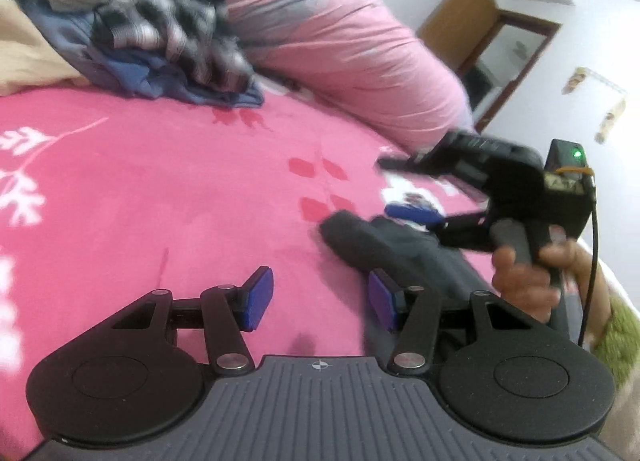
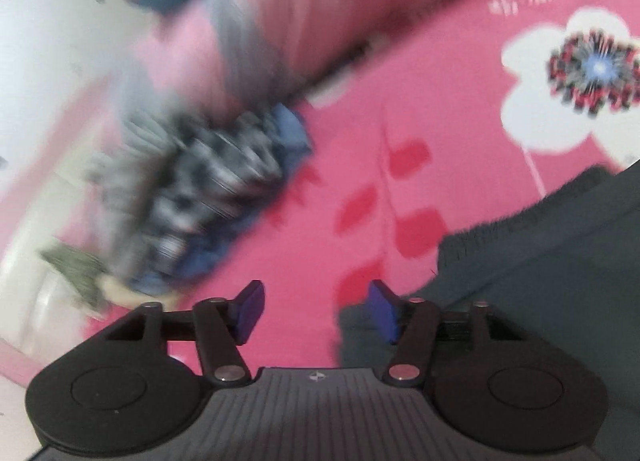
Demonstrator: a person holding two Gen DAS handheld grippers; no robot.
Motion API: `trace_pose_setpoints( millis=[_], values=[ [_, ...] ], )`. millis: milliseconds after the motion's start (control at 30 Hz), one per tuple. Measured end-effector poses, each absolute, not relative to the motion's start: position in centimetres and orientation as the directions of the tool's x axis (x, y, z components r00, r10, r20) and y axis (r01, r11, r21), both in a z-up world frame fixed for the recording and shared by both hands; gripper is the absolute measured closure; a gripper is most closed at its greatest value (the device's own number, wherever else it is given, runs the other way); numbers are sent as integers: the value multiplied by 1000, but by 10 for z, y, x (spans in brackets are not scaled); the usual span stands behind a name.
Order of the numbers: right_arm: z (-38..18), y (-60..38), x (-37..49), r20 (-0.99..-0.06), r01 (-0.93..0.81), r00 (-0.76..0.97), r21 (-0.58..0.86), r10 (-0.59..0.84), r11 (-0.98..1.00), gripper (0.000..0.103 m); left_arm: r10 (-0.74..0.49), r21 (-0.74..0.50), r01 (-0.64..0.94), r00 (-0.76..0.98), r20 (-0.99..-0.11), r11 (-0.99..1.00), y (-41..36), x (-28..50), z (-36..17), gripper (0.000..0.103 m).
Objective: Fold clothes
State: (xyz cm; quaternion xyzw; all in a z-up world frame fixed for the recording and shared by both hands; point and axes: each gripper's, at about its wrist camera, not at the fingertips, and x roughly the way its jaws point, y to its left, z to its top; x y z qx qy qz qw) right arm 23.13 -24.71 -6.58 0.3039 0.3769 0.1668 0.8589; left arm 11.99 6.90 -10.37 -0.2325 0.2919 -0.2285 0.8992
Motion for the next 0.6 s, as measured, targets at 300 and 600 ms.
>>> trace_pose_setpoints(
  millis=[300, 600],
  values=[
    [-32, -303, 87, -523, -106, 746, 518, 412, 849, 43, -664, -325, 583, 603, -442, 745, -26, 72, -98, 51],
    [-57, -332, -7, -538, -23, 807, 384, 244, 923, 58, -601, -370, 476, 588, -541, 798, -35, 82, -120, 95]
  ],
)
